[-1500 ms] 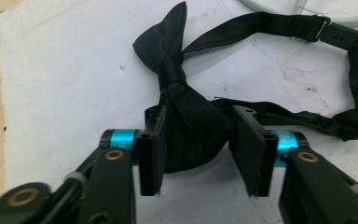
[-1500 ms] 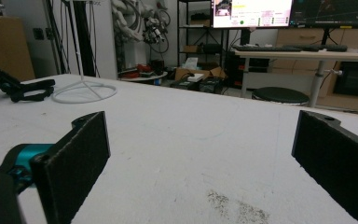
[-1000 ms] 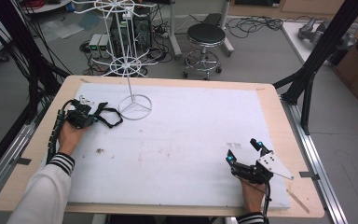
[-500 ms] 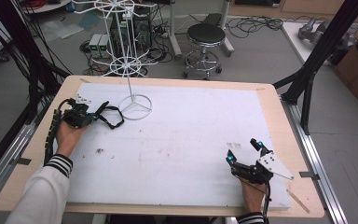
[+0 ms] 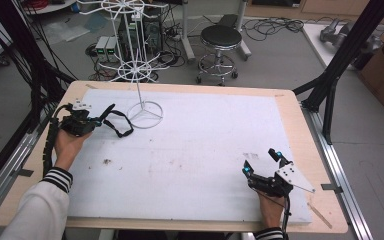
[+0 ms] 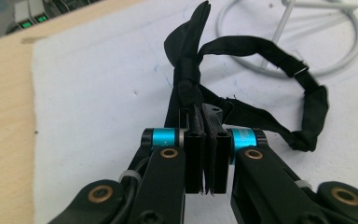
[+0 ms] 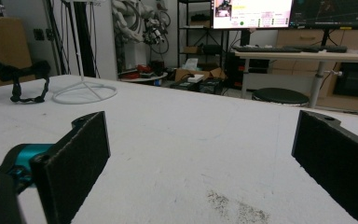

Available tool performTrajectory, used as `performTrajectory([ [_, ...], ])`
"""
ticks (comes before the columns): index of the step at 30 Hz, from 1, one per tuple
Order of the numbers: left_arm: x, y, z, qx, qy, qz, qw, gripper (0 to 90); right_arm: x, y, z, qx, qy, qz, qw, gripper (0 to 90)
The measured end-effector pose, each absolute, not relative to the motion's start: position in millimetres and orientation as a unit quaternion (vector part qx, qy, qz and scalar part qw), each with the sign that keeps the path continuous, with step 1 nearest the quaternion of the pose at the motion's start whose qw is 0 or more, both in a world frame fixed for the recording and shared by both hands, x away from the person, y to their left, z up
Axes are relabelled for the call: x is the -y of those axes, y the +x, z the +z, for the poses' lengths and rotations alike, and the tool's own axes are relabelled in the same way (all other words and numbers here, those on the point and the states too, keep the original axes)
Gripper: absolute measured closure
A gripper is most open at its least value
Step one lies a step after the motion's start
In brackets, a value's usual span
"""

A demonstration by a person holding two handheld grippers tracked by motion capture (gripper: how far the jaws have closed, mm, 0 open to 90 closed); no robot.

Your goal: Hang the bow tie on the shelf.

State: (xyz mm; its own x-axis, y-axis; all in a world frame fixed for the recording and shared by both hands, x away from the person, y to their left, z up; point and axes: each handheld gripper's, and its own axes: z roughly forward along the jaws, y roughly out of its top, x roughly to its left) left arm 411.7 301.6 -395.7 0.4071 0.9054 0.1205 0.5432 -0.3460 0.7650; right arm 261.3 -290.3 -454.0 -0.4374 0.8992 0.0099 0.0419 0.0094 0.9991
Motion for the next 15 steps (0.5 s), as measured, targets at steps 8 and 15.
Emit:
performTrajectory([
  [8,-311,403,-385,-0.47,0.76,0.285,0.347,87.4,290,261,-454,-0.611,0.388,0.588,0.363,3.1],
  [15,-318,394,-372,-0.469,0.738,0.308,0.375,87.5,290,261,-454,-0.61,0.388,0.588,0.363,3.1],
])
